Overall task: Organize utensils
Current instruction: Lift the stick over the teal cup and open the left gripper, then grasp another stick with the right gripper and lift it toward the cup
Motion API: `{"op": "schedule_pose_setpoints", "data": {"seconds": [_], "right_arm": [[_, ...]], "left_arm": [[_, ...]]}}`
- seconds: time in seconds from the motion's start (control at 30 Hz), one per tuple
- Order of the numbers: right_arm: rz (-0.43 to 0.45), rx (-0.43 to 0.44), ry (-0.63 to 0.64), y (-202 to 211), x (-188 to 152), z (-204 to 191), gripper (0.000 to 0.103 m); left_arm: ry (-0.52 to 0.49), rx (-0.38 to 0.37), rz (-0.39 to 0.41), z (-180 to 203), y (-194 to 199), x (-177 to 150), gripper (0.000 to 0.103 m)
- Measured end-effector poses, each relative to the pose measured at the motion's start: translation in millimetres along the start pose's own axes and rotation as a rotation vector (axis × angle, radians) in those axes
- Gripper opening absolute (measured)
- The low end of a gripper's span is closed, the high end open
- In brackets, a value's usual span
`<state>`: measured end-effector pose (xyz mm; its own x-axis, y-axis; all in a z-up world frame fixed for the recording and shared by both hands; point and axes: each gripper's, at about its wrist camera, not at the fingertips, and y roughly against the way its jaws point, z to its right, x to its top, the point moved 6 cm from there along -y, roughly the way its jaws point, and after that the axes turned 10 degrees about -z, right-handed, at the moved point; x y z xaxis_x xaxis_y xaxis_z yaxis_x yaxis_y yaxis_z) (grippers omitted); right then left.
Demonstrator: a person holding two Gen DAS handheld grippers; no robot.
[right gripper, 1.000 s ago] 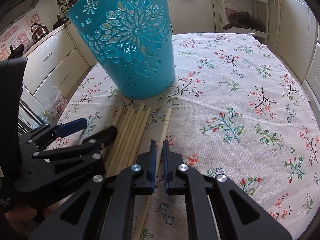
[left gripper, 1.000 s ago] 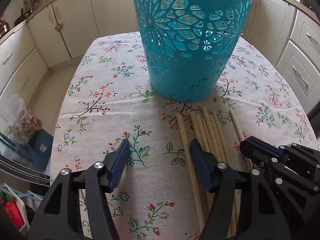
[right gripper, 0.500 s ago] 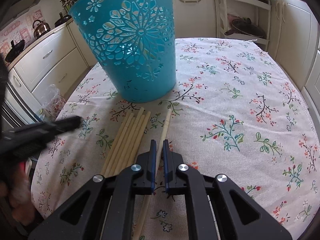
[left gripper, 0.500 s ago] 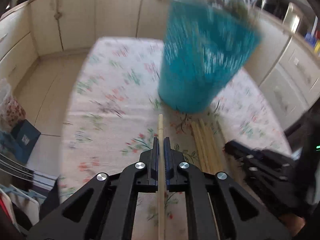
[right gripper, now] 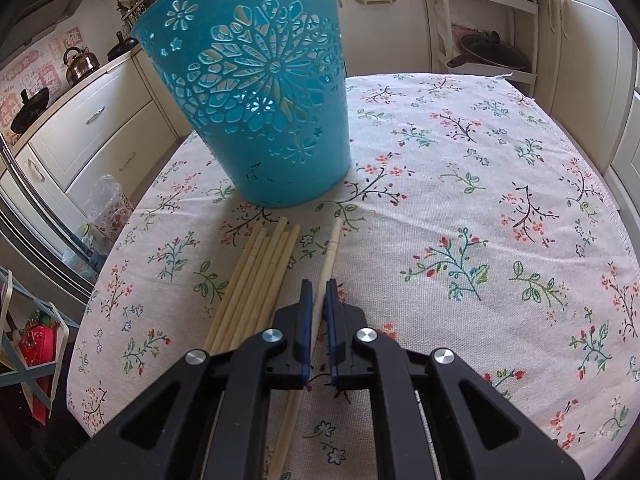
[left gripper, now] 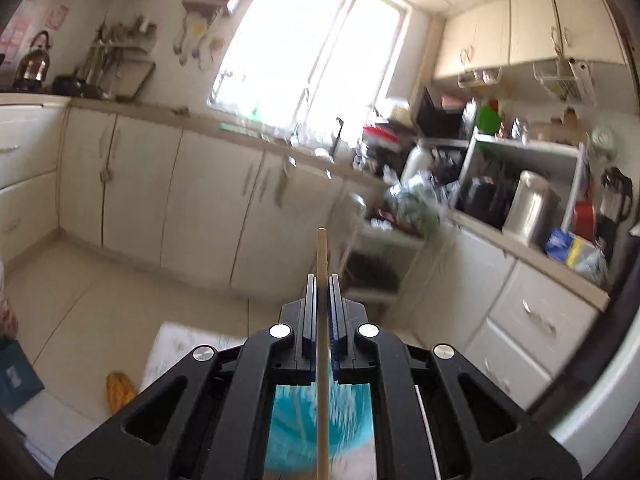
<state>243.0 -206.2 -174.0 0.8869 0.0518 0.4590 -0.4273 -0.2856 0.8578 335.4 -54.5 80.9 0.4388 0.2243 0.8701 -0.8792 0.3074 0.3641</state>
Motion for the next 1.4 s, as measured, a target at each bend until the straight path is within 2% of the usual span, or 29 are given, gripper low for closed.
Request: {"op": "schedule_pose_setpoints", "data": {"seconds": [0.13, 0.23, 0.4, 0.67, 0.77, 0.8, 0.83, 0.9, 1.03, 1.1, 1.3, 1.4], "right_arm": [[0.000, 0.012, -0.006, -0.3, 0.6, 2.7, 0.007], [-0.001, 0.020, -0.012, -0.5, 1.4, 4.3, 0.007], [-0.002, 0.026, -0.016, -0.7, 1.5, 4.1, 0.007], [-0.003, 0.031, -0.020, -0.5, 2.8, 4.7, 0.007], [-0.002, 0.030, -0.019, -1.0, 1.8, 4.6, 0.007], [-0.002, 0.030, -0.020, -0.9, 1.7, 4.0, 0.007], [-0.002, 0.032, -0.021, -1.0, 1.6, 4.0, 0.007], [-0.002, 0.034, -0.025, -0.9, 1.2, 4.6, 0.007], [-0.001, 0.027, -0.022, -0.2, 1.3, 3.7, 0.007], [-0.001, 0.011, -0.010, -0.8, 1.7, 2.3, 0.007], [0.000, -0.101, 0.089, -2.9, -0.2, -11.6, 0.007], [-0.006, -0.073, 0.058, -0.2, -1.5, -4.1, 0.007]], "left_arm": [[0.045, 0.013, 0.050, 2.8, -29.3, 13.6, 0.005], [0.051, 0.047, 0.058, 3.4, -49.9, 10.4, 0.005], [-0.001, 0.106, 0.000, 2.7, -79.8, -11.3, 0.005], [-0.119, 0.167, -0.089, 1.5, -83.4, -49.0, 0.006], [-0.132, 0.181, -0.116, -3.5, -71.5, -57.5, 0.015], [-0.131, 0.185, -0.117, -5.9, -66.3, -58.5, 0.024], [-0.127, 0.199, -0.108, -10.3, -55.5, -59.5, 0.037], [-0.113, 0.221, -0.085, -18.8, -35.8, -60.0, 0.053], [-0.077, 0.272, -0.052, -47.7, 7.5, -72.8, 0.074], [-0.051, 0.296, -0.080, -67.9, 16.2, -88.4, 0.077], [0.081, 0.349, -0.303, -129.8, -4.9, -169.6, 0.077], [0.113, 0.345, -0.375, -143.2, -11.8, -196.6, 0.077]]}}
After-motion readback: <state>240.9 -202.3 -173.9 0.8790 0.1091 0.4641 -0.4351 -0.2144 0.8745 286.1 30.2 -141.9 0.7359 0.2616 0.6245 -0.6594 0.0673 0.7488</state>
